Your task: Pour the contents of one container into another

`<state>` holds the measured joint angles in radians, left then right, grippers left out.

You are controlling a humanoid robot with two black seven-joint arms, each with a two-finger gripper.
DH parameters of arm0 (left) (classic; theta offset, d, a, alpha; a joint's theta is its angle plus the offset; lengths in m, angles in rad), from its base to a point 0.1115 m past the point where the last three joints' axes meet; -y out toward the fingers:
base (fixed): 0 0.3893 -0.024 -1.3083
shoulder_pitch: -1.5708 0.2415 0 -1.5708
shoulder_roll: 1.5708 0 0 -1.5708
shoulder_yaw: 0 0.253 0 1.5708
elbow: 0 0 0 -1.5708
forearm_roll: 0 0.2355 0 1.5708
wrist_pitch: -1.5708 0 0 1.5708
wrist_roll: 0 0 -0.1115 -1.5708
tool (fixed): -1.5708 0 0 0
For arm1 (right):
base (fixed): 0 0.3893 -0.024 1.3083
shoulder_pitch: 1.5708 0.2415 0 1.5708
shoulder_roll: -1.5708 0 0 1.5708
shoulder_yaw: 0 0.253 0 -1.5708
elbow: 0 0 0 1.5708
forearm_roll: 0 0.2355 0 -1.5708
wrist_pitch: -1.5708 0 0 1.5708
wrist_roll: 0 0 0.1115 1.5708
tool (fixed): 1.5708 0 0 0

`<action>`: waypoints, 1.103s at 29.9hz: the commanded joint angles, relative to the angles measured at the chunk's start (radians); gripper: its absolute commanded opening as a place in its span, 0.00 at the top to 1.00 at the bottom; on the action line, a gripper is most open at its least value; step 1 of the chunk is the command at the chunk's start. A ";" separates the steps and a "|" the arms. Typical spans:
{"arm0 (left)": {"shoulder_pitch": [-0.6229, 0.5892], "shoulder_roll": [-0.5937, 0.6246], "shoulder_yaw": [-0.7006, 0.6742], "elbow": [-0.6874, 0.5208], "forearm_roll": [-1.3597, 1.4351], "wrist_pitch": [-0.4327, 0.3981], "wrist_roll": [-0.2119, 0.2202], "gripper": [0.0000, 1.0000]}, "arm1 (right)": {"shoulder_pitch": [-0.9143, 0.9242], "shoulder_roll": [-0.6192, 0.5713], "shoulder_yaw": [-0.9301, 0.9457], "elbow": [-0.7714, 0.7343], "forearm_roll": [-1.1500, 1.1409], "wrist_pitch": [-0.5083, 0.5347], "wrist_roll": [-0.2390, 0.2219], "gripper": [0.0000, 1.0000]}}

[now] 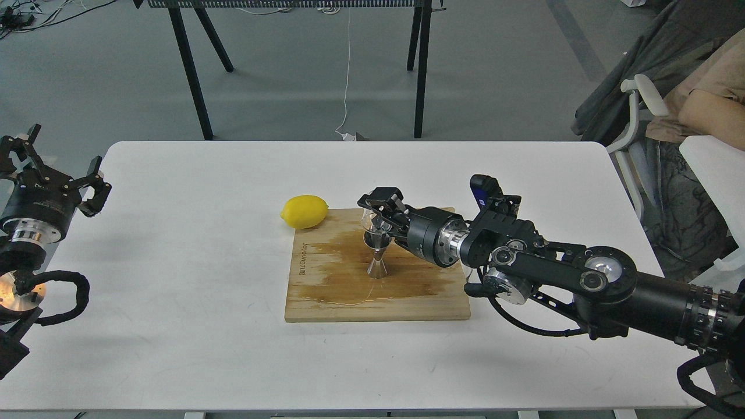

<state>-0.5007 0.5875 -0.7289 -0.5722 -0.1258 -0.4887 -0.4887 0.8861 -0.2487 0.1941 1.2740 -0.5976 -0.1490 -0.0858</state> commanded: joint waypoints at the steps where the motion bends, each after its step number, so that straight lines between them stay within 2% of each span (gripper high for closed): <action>1: 0.001 0.000 0.000 0.000 0.000 0.000 0.000 0.02 | 0.007 0.000 -0.002 -0.007 -0.008 0.000 0.000 0.51; 33: 0.002 0.000 -0.001 0.000 0.000 0.000 0.000 0.02 | 0.088 0.008 -0.111 -0.027 -0.082 0.000 0.004 0.51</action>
<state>-0.4991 0.5875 -0.7302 -0.5722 -0.1259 -0.4887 -0.4887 0.9734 -0.2421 0.0840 1.2542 -0.6652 -0.1488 -0.0813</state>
